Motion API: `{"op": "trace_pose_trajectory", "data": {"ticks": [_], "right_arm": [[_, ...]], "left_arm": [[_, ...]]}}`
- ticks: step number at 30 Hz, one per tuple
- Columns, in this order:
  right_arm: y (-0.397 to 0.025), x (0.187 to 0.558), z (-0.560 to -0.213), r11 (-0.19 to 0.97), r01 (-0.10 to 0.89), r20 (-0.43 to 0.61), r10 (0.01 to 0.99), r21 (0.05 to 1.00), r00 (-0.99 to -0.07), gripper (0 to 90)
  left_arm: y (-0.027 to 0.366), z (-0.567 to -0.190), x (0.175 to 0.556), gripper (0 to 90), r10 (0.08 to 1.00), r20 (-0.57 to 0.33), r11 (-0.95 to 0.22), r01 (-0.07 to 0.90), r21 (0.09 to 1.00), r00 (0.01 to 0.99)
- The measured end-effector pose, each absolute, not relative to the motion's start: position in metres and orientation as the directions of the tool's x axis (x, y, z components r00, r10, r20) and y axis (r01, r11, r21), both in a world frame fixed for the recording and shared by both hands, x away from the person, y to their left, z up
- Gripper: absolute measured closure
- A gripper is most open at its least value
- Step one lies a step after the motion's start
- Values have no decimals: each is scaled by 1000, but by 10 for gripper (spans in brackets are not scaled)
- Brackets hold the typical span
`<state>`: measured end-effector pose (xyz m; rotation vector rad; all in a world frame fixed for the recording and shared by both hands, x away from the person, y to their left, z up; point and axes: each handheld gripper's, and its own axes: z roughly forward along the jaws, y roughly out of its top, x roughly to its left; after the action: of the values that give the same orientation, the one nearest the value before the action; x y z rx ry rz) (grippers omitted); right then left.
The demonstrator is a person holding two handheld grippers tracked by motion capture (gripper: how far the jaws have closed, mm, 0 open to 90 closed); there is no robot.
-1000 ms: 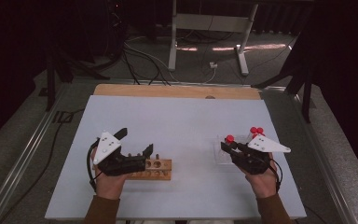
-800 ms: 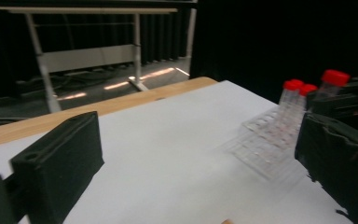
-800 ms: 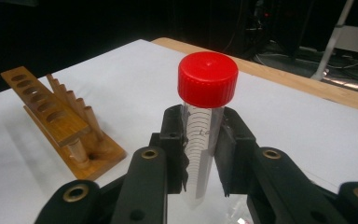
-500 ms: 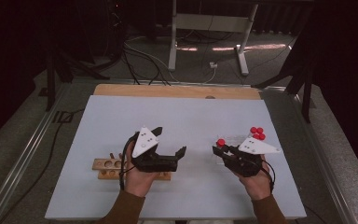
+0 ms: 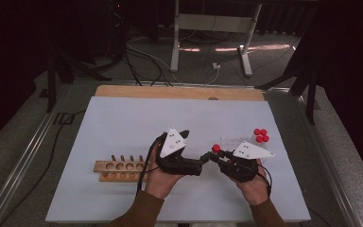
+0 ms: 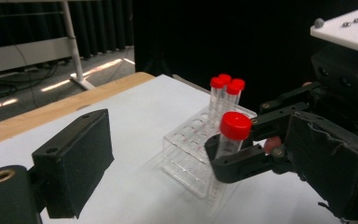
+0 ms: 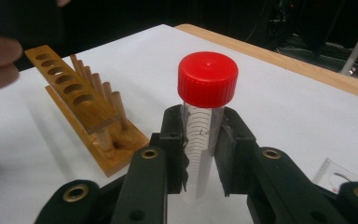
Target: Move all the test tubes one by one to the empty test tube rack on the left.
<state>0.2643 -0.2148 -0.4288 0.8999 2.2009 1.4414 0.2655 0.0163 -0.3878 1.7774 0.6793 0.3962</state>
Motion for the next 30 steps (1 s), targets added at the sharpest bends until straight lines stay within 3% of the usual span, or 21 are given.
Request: {"op": "trace_pose_trajectory", "data": {"ticks": [3,7,12,13,14,17,24,30], "right_arm": [[-213,263,-428,279,306,41,674,910,-738,741],[-209,262,-429,285,301,38,665,910,-746,741],[-206,261,-430,294,295,34,653,909,-757,741],[-206,261,-430,294,295,34,653,909,-757,741],[-206,260,-430,294,295,36,651,909,-759,741],[-206,261,-430,292,296,39,650,909,-759,741],[-205,261,-431,291,304,44,651,907,-758,741],[-206,262,-431,287,305,53,645,908,-763,737]], "left_arm": [[8,-389,267,89,625,-68,-218,257,942,778],[0,-392,268,177,619,-70,-227,264,938,782],[-7,-395,268,385,605,-62,-249,263,932,794],[-8,-396,268,385,607,-60,-252,264,931,792],[-8,-397,270,502,591,-72,-255,271,928,803],[-8,-398,271,588,576,-88,-255,280,925,813],[-9,-400,271,697,554,-100,-259,286,923,826],[-9,-400,271,711,555,-93,-264,280,923,827]]}}
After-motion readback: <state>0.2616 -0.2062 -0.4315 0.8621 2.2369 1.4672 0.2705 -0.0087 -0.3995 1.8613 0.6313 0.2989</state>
